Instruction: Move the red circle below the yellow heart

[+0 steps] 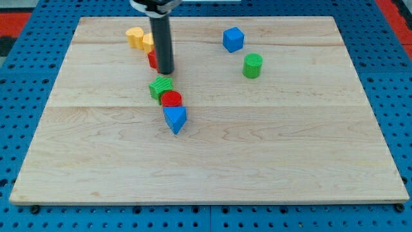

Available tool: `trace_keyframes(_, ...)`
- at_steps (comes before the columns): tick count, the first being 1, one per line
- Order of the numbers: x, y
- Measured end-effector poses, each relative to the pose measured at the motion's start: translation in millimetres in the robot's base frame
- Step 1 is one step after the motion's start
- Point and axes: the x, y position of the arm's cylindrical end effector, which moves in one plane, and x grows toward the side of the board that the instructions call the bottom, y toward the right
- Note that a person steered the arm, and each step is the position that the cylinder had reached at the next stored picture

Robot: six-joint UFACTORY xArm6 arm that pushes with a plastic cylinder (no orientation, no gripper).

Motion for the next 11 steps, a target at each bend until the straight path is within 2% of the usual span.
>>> trace_keyframes(1,-12,-36)
trace_keyframes(2,7,-1)
trace_keyframes(3,29,59)
trace_keyframes(5,108,59)
trace_keyframes(6,118,17)
trace_keyframes(7,90,1)
trace_keyframes(8,77,-46)
trace_keyframes(10,104,-75)
trace_keyframes(11,85,-90)
